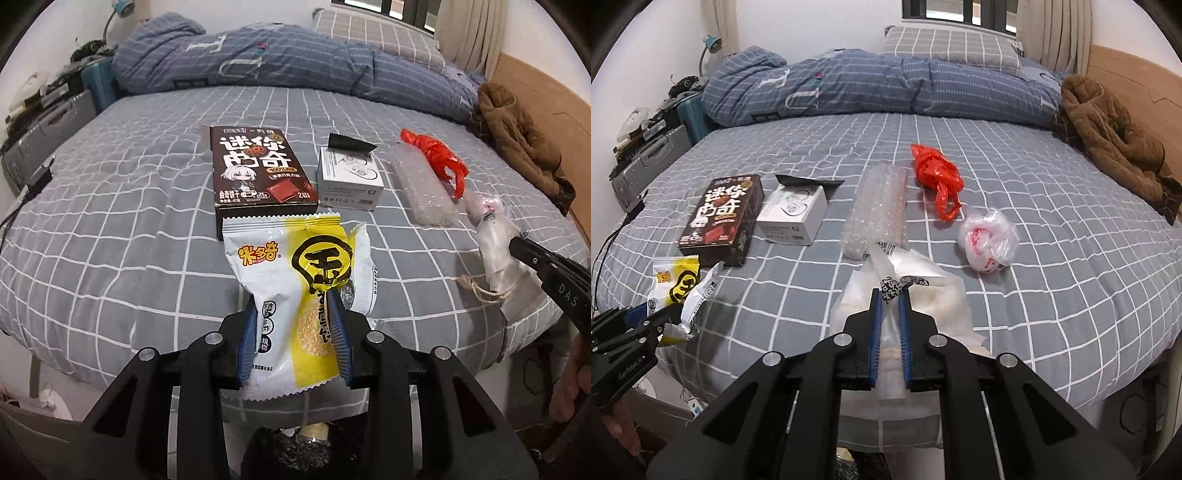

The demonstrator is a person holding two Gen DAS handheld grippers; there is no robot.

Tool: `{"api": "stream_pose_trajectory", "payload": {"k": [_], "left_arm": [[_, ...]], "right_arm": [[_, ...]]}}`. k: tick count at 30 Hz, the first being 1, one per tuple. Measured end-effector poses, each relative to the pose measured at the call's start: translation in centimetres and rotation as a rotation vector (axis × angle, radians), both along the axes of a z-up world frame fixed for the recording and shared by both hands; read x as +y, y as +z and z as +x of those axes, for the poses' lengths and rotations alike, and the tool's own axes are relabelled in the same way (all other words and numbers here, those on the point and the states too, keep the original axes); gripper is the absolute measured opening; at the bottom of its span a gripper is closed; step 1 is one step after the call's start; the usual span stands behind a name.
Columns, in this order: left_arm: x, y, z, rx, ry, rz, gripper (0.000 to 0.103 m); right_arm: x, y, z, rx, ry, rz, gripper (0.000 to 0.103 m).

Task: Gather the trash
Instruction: 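Carry the wrapper and zip bag with both tools over the trash bin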

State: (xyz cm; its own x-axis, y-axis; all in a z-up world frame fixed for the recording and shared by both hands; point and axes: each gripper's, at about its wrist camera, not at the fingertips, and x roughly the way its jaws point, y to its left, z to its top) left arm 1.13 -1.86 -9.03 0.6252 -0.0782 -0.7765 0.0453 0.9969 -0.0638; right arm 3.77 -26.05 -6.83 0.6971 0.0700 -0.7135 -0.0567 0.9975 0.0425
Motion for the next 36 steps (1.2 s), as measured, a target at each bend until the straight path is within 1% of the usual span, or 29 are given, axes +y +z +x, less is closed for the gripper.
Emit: {"api": "stream_pose_trajectory", "payload": {"k": [3,7,21,32,36], "left_arm": [[0.1,0.1,-0.5,0.005,-0.007,-0.013,0.034],[-0.2,0.2,-1.5,-0.004,-0.022,-0.001,0.034],[-0.9,0.4,-4.9,-0.018,-0.03,0.003,0.034],[-1.3,0.1,-7.8,-0.01,-0.039,0.005,0.034],[-1.5,-0.5,-9.1,0.008,-0.045,0.001,0.034]], "right_arm": [[0.1,0.0,-0.6,-0.003,0.004,-0.001,0.009],[0.3,0.0,-1.6,-0.005,0.007,-0.003,0.009],[0.1,1.1,-6.0,-0.048,-0.001,0.004,0.008],[1.0,0.9,-9.9,-0.04,0.033,0.005,0.008],[1.3,0.6,-11.5,-0.029,0.051,0.001,0.008]]}}
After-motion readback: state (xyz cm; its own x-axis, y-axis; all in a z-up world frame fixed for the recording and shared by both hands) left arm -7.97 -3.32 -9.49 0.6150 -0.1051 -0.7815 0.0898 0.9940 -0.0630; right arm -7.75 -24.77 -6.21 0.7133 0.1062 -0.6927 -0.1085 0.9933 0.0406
